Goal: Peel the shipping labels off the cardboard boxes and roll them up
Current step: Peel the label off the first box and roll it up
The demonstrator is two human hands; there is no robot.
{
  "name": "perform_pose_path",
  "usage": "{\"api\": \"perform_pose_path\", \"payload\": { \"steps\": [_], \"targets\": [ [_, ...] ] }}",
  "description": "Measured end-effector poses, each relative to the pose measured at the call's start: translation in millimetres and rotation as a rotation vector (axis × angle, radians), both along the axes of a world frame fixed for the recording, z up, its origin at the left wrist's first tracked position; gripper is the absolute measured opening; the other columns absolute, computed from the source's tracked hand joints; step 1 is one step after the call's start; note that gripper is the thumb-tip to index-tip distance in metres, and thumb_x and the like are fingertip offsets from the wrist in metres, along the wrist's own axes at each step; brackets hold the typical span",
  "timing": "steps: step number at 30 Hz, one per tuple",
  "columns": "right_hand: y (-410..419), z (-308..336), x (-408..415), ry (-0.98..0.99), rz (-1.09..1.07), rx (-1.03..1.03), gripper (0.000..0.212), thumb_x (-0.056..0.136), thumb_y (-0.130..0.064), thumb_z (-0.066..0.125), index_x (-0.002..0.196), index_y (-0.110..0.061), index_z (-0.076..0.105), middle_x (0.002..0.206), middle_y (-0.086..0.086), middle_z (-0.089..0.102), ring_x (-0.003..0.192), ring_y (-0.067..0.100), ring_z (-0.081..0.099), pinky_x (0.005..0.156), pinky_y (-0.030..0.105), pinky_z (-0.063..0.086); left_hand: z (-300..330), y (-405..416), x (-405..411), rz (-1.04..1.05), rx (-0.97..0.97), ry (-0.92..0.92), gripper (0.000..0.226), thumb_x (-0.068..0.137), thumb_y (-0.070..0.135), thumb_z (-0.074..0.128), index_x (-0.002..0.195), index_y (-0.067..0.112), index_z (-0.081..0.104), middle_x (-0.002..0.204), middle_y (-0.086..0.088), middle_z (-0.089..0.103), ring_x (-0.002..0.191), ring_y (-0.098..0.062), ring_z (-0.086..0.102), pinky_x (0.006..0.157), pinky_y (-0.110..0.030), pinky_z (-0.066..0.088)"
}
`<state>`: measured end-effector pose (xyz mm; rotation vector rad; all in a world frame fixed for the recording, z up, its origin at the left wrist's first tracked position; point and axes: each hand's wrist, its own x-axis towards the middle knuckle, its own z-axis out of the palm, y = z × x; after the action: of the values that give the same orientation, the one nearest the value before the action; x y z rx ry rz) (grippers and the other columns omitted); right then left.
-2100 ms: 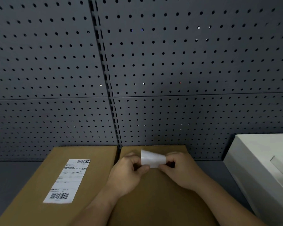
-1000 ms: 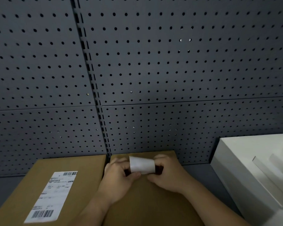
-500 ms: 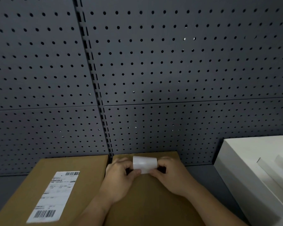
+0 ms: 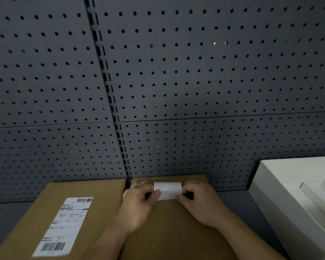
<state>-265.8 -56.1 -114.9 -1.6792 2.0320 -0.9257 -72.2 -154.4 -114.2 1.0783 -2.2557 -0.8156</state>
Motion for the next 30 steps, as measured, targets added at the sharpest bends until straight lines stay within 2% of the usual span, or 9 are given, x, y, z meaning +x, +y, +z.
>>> {"api": "perform_pose_path", "payload": {
  "steps": [3, 5, 10, 13, 17, 20, 22, 30],
  "targets": [
    [0.5, 0.2, 0.7, 0.017, -0.018, -0.002, 0.024, 0.094, -0.041, 0.065, 0.077, -0.023, 0.066, 0.085, -0.01, 0.063, 0.08, 0.004, 0.056, 0.064, 0.016, 0.041, 1.9, 1.7, -0.2, 0.003, -0.004, -0.027, 0.022, 0.091, 0.028, 0.068, 0.07, 0.025, 0.061, 0.08, 0.011, 0.06, 0.09, -0.007, 0.052, 0.089, -0.035, 0.044],
    [1.0, 1.2, 1.2, -0.003, -0.021, -0.004, 0.021, 0.094, -0.042, 0.064, 0.08, -0.026, 0.067, 0.087, -0.013, 0.063, 0.082, 0.002, 0.056, 0.064, 0.015, 0.039, 2.5, 2.6, -1.8, 0.024, 0.004, -0.015, 0.024, 0.092, 0.026, 0.068, 0.069, 0.028, 0.06, 0.078, 0.012, 0.06, 0.088, -0.006, 0.053, 0.089, -0.036, 0.045],
    [2.5, 2.5, 0.3, -0.072, -0.012, 0.009, 0.011, 0.091, -0.041, 0.068, 0.094, -0.033, 0.073, 0.094, -0.015, 0.068, 0.085, -0.001, 0.061, 0.07, 0.015, 0.046, 1.9, 2.2, -2.2, 0.042, 0.009, -0.005, 0.034, 0.095, 0.025, 0.064, 0.063, 0.028, 0.051, 0.07, 0.009, 0.055, 0.08, -0.007, 0.051, 0.081, -0.034, 0.043],
    [3.8, 2.6, -1.4, -0.087, -0.025, 0.006, 0.005, 0.089, -0.033, 0.07, 0.09, -0.03, 0.075, 0.087, -0.013, 0.071, 0.082, 0.002, 0.064, 0.071, 0.018, 0.053, 3.2, 3.0, -1.8, 0.042, 0.009, -0.005, 0.029, 0.096, 0.024, 0.062, 0.068, 0.022, 0.054, 0.072, 0.008, 0.057, 0.082, -0.007, 0.052, 0.078, -0.032, 0.043],
    [3.3, 3.2, -0.9, -0.059, -0.049, -0.007, 0.011, 0.094, -0.035, 0.066, 0.088, -0.029, 0.074, 0.083, -0.014, 0.07, 0.083, -0.001, 0.062, 0.066, 0.012, 0.048, 4.3, 2.9, -1.4, 0.047, 0.028, 0.004, 0.027, 0.096, 0.024, 0.062, 0.07, 0.022, 0.058, 0.076, 0.008, 0.059, 0.082, -0.007, 0.053, 0.075, -0.029, 0.042],
    [3.0, 3.9, -0.4, -0.065, -0.056, -0.012, 0.014, 0.095, -0.037, 0.065, 0.085, -0.032, 0.073, 0.081, -0.014, 0.069, 0.083, 0.0, 0.062, 0.067, 0.012, 0.047, 5.9, 3.7, -2.0, 0.05, 0.051, 0.015, 0.029, 0.097, 0.023, 0.062, 0.069, 0.027, 0.057, 0.077, 0.011, 0.059, 0.084, -0.006, 0.054, 0.073, -0.026, 0.04],
    [2.9, 4.0, -0.2, -0.07, -0.054, -0.011, 0.014, 0.096, -0.038, 0.064, 0.086, -0.033, 0.073, 0.081, -0.013, 0.069, 0.081, 0.002, 0.062, 0.065, 0.013, 0.047, 5.6, 3.3, -1.9, 0.058, 0.067, 0.024, 0.027, 0.097, 0.023, 0.062, 0.069, 0.024, 0.059, 0.076, 0.01, 0.06, 0.083, -0.007, 0.054, 0.073, -0.027, 0.041],
    [3.1, 3.2, -1.1, -0.086, -0.062, -0.014, 0.014, 0.098, -0.038, 0.061, 0.096, -0.031, 0.073, 0.086, -0.015, 0.069, 0.079, -0.001, 0.062, 0.064, 0.012, 0.046, 4.2, 1.6, -0.9, 0.065, 0.111, 0.088, 0.026, 0.095, 0.026, 0.064, 0.071, 0.018, 0.06, 0.074, -0.007, 0.064, 0.065, -0.009, 0.052, 0.065, -0.028, 0.045]
  ]
}}
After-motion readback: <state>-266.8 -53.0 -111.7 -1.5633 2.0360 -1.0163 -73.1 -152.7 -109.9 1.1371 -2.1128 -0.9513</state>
